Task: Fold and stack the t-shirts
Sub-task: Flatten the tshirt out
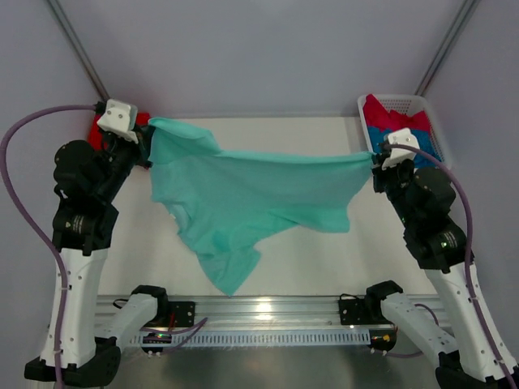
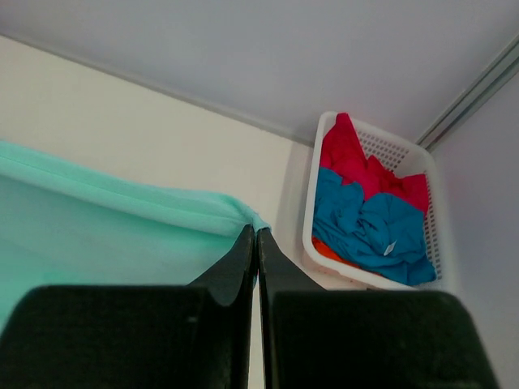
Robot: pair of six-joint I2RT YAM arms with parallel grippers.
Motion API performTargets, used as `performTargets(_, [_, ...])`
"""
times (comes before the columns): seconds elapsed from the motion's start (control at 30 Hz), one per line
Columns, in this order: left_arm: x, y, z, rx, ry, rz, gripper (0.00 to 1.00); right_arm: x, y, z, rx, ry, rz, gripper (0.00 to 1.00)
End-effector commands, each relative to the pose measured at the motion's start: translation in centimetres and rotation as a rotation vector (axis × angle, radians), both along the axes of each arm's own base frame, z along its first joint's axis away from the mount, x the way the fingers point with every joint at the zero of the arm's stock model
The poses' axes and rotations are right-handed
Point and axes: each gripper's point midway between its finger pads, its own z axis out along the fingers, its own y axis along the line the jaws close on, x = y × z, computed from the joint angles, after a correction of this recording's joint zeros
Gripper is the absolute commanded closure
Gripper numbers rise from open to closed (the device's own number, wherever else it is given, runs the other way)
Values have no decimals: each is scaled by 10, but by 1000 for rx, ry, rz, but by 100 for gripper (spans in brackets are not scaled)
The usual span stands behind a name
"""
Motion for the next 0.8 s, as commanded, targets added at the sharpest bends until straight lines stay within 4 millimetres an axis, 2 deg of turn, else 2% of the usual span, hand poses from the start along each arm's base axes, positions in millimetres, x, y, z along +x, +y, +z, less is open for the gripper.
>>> performTargets(0.0, [21, -6, -9, -7, -39, -15, 100, 22, 3, -5, -6, -41, -18, 97])
performTargets(0.1, [30, -5, -19, 3, -47, -6, 100, 31, 7, -16, -5, -13, -15, 97])
performTargets(0.27, [47, -8, -50, -1, -18, -10, 100, 50, 12, -24, -9, 2, -20, 97])
performTargets(0.3, [54, -9, -64, 0, -4, -10, 100, 54, 12, -25, -9, 5, -24, 97])
performTargets(0.33, [58, -10, -70, -4, 0, -10, 100, 62, 14, -31, -17, 20, -29, 97])
performTargets(0.37, [63, -10, -76, -2, 4, -10, 100, 68, 13, -29, -14, 5, -38, 97])
performTargets(0.4, [71, -8, -94, 4, 35, 13, 100, 73, 14, -30, -25, 4, -43, 97])
performTargets(0.43, [78, -5, -94, 1, 16, 31, 100, 80, 13, -32, -29, 1, -58, 97])
performTargets(0.47, [84, -3, -98, -1, 10, 48, 100, 93, 15, -36, -35, 5, -66, 97])
performTargets(0.53, [104, 1, -117, 10, 30, 82, 100, 110, 14, -37, -45, 4, -96, 97])
performTargets(0.57, [111, 3, -124, 12, 44, 99, 100, 128, 18, -54, -57, 45, -98, 97])
performTargets(0.6, [119, 4, -130, 9, 54, 113, 100, 137, 18, -59, -58, 60, -106, 97])
performTargets(0.63, [132, 7, -148, 24, 93, 134, 100, 148, 18, -56, -39, 61, -120, 97])
performTargets(0.67, [139, 8, -150, 11, 84, 151, 100, 157, 17, -61, -36, 76, -127, 97])
performTargets(0.7, [146, 8, -156, 5, 90, 159, 100, 174, 19, -81, -39, 121, -137, 97])
performTargets(0.77, [165, 8, -173, 4, 107, 171, 100, 193, 18, -86, -5, 120, -145, 97])
